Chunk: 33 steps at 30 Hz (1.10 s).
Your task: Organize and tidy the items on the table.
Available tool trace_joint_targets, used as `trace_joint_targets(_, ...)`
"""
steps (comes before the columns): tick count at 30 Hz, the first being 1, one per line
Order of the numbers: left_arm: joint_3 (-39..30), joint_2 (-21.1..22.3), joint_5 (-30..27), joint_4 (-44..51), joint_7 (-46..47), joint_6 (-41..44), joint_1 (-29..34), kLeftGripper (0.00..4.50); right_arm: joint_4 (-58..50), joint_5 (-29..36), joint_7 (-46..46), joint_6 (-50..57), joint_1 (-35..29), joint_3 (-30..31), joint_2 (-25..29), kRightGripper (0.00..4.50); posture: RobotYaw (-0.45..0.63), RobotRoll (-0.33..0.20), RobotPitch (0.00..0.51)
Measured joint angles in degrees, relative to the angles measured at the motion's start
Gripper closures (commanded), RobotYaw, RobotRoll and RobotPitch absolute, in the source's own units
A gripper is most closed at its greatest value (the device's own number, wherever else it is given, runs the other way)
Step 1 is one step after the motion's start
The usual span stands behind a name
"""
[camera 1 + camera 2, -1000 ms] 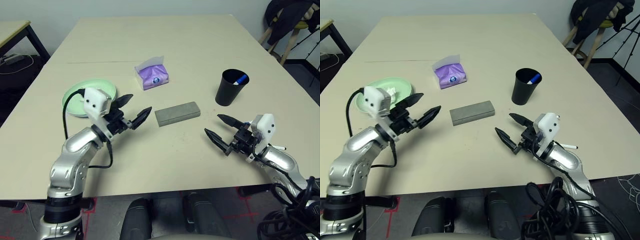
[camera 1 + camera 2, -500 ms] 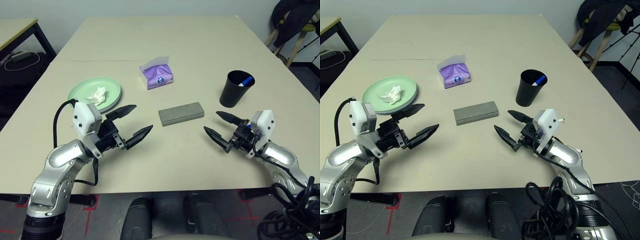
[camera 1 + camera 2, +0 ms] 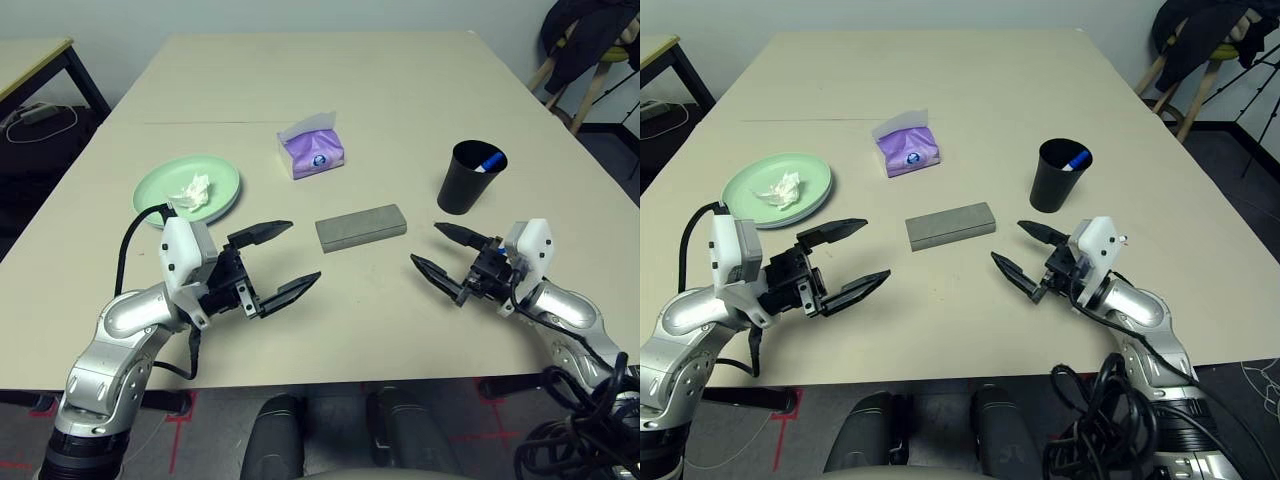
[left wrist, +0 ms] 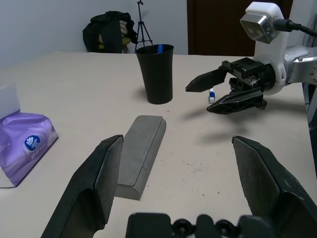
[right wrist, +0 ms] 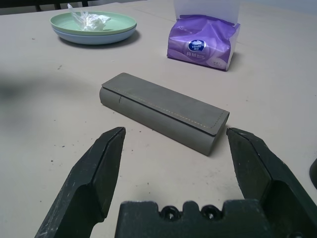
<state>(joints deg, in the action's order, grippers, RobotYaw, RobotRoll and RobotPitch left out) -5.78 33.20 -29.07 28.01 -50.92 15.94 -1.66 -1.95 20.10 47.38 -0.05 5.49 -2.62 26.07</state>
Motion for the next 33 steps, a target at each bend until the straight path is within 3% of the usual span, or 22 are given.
trace_joint_targets(17,1.0,0.0,1.0,-2.2,0.6,-0.1,-1.7,0.05,-1.1,0.1,0.5,0.1,0.1,-0.3,1.9,0.0,-0.01,0.0,0.103)
trace_joint_targets(23,1.5,0.0,1.1,-3.9,0.6,-0.2,-2.2,0.05,-4.7,1.1,4.3,3.4,1.8,-1.4,10.5,0.0,-0.02,0.0,0.107)
trace_joint_targets(27,2.2,-0.4,1.2,-4.2,0.8,-0.4,-2.6,0.05,-5.2,2.6,9.2,11.2,5.9,-2.4,20.5,0.0,-0.02,0.0,0.107)
trace_joint_targets(33,2.5,-0.8,1.2,-4.4,1.3,-0.5,-3.7,0.05,-4.9,3.2,13.0,17.5,12.3,-2.9,27.3,0.0,-0.03,0.0,0.111)
